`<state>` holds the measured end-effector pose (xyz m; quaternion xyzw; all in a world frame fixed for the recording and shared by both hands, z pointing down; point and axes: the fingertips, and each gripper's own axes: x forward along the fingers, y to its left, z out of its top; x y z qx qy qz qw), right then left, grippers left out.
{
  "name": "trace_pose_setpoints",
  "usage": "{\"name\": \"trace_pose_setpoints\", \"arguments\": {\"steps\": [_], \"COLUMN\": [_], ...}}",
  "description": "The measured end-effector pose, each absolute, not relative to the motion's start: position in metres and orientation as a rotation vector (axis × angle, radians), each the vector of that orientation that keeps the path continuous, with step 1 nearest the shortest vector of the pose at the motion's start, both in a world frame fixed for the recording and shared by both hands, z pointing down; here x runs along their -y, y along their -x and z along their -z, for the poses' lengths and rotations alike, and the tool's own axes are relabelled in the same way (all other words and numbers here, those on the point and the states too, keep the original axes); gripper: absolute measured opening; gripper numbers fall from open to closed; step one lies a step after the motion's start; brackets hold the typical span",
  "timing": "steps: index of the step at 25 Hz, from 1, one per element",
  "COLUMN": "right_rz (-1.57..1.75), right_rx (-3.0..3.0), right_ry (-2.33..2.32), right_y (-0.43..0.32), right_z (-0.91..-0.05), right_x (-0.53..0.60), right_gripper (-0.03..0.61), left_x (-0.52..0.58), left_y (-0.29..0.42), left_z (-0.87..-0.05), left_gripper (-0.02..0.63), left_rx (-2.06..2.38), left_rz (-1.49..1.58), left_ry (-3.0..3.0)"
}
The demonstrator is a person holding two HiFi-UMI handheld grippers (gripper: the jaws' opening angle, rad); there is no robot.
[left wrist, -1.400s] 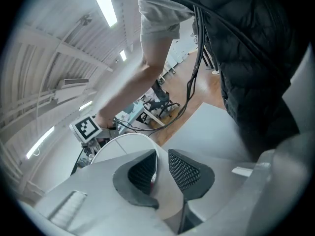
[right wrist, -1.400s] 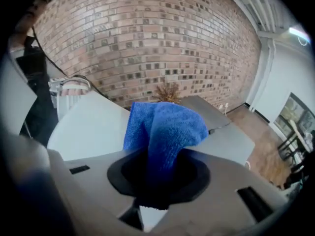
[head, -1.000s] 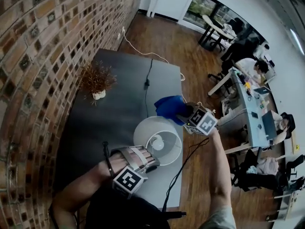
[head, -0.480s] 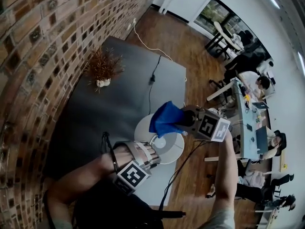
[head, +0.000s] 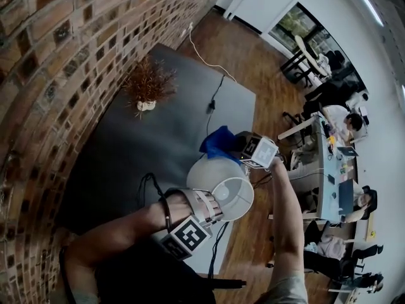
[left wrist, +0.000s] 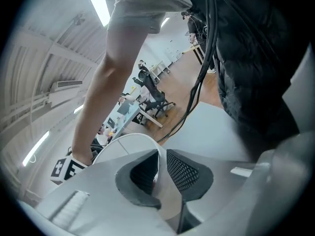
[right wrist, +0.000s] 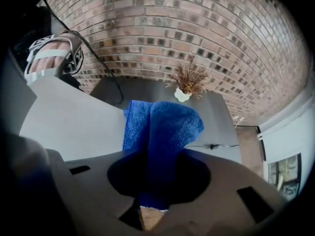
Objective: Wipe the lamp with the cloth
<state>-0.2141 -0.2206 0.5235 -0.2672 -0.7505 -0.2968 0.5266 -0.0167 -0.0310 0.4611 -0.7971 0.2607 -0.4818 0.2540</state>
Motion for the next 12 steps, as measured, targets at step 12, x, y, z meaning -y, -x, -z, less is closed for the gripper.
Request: {"name": "trace_pose_setpoints", "arguments": {"steps": [12], "right_rz": [1.046], "right_rx": [1.765], "right_ry": [1.076], "right_y": [0.184], "right_z": [-0.364], "right_x": [0.101], "right_gripper": [0.095], "left_x": [0.042], "left_y": [0.021], "left_z": [-0.456], "left_gripper": [0.064], "left_rx": [-0.749], "left_rz": [1.292], "left_ry": [2.155]}}
